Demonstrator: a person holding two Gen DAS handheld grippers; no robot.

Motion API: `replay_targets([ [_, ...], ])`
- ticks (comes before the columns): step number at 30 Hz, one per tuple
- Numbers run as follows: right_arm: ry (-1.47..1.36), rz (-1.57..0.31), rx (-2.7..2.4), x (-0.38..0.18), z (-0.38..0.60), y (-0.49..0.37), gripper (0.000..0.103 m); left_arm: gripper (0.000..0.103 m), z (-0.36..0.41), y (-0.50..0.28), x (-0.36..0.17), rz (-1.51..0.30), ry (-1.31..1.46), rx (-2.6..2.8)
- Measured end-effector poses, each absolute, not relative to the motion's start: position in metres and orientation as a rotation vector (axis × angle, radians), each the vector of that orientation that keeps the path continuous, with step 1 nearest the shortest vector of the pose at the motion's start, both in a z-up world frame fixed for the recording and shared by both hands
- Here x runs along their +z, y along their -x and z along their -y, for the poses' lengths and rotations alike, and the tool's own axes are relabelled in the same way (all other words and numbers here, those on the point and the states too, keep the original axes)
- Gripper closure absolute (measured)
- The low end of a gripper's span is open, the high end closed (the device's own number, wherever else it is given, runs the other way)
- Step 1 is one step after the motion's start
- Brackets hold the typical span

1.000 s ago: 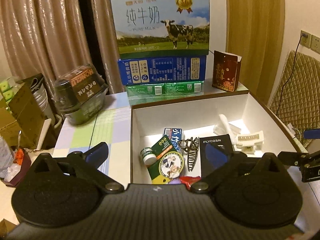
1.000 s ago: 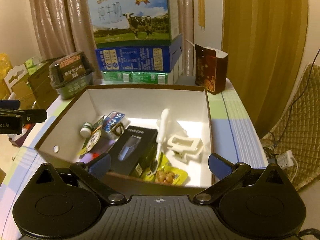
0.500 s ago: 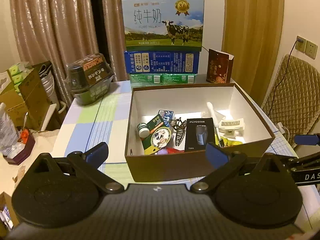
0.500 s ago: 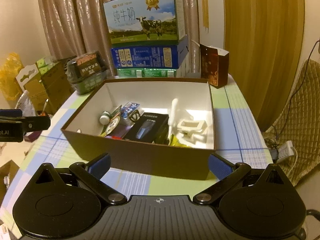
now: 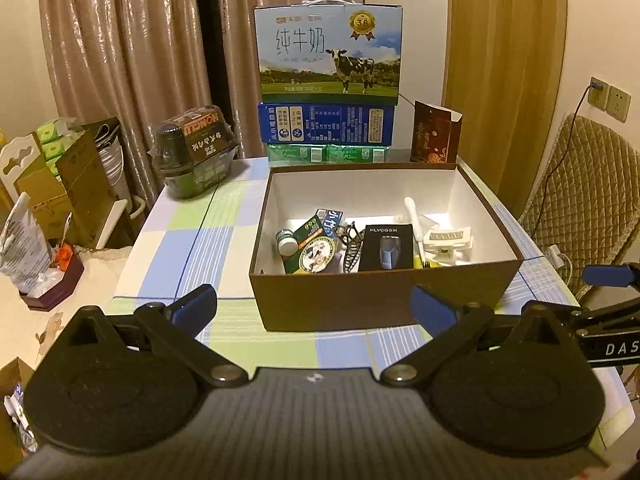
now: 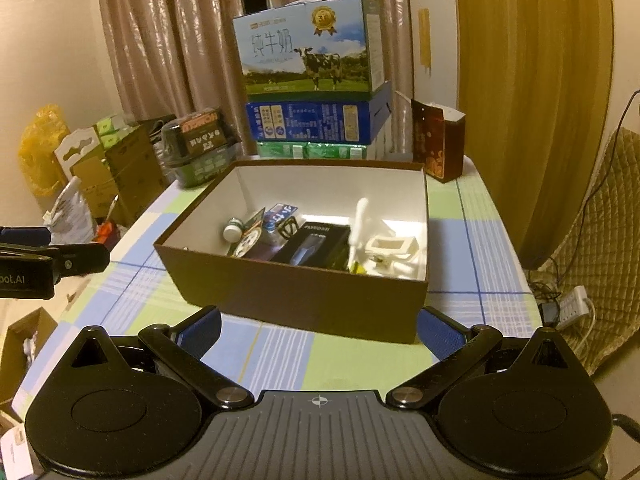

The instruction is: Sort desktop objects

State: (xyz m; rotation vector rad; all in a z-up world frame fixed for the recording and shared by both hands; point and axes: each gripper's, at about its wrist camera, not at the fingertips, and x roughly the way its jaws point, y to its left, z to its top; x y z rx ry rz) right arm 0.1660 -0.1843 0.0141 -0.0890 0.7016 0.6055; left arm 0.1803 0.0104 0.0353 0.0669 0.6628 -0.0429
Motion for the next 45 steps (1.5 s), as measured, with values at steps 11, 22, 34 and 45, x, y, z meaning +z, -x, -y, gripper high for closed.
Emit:
replay_targets([
  [11, 0.121, -0.689, 0.633, 0.018, 0.198, -0.137, 0.002, 0.001, -0.003, -0.144, 0.036, -0.666, -0.062, -0.012],
  [22, 0.137, -0.7, 0.648, 0.019, 0.209, -0.116, 0.002, 0.001, 0.006, -0.115, 0.033, -0.686, -0.065, -0.003],
  [34, 0.169, -0.723, 0.667, 0.014, 0.212, -0.098, 0.002, 0.001, 0.006, -0.098, 0.023, -0.728, -0.069, 0.02],
  [45, 0.176, -0.75, 0.687, 0.01, 0.212, -0.084, 0.002, 0.001, 0.004, -0.083, 0.016, -0.765, -0.072, 0.044],
])
